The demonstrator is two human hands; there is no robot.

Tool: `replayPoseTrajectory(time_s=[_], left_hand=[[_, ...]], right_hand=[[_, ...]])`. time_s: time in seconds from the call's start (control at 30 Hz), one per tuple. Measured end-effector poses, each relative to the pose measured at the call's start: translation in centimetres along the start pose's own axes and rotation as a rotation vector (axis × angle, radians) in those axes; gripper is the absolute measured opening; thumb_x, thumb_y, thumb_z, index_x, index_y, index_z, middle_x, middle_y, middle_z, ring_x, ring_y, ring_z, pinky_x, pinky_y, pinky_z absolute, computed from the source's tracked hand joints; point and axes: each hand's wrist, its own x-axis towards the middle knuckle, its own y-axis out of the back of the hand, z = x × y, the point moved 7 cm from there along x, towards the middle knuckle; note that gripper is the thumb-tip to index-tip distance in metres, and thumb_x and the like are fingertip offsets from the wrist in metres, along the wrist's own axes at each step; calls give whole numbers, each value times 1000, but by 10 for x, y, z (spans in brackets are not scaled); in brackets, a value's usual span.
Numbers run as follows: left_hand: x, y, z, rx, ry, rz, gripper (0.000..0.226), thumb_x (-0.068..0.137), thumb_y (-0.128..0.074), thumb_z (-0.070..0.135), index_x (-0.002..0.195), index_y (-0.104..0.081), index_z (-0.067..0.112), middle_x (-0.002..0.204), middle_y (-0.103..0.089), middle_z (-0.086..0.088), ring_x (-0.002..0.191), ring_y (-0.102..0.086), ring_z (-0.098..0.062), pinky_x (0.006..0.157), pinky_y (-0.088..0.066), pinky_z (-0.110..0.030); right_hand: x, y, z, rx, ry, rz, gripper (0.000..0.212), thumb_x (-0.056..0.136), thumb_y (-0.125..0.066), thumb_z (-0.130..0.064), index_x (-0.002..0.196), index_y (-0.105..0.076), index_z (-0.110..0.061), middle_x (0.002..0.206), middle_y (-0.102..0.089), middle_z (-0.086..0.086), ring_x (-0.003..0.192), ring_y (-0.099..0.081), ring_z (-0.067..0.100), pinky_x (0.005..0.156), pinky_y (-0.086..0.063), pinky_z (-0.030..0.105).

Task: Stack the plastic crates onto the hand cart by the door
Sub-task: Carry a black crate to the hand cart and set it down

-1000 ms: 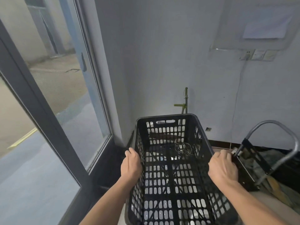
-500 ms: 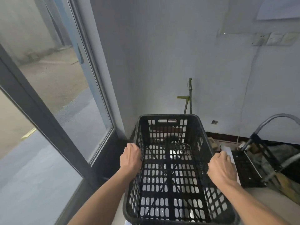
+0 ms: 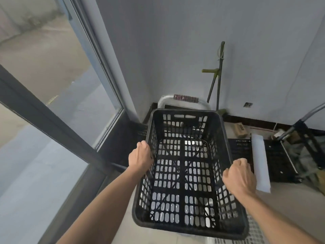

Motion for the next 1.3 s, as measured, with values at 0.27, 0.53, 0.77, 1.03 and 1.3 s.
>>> replayPoseTrajectory(time_s=[0.27,0.53,0.77,1.03,1.3], left_hand=[[50,-61,-26,-97,123,-151,27,83,-64,7,95,-41,11,106,-61,-10,102,-63,-35,70,-43,-37],[100,-132,-48,-94,128,-308,28,85,-66,19,99,-42,11,110,-61,-12,102,-63,-36,72,-46,-39],[143,-191,-57,-21,160,-321,24,87,-63,15,97,-42,13,107,-63,-11,98,-64,-34,68,-43,-37],[184,-270,-65,-9,222,-327,25,87,-60,14,109,-49,11,104,-63,-11,98,-63,-36,71,-45,-39],[219,-330,-79,8,233,-322,22,87,-58,6,105,-48,12,99,-62,-10,85,-61,-31,65,-45,-39]], right_hand=[[41,-64,-16,-5,47,-40,40,92,-58,-35,113,-59,-1,117,-54,12,92,-56,21,61,-45,29],[74,-135,-25,-78,71,-96,36,92,-59,-37,104,-65,-4,110,-58,9,85,-57,19,59,-48,27],[107,-219,-29,-125,200,-254,38,96,-57,-42,107,-66,-6,115,-54,3,89,-60,17,66,-49,28],[135,-328,-29,-68,298,-398,39,91,-63,-49,89,-65,-10,104,-52,-1,89,-57,15,70,-49,26],[152,-387,-34,33,357,-439,38,90,-66,-40,71,-46,-15,91,-41,-4,72,-46,14,63,-41,27]])
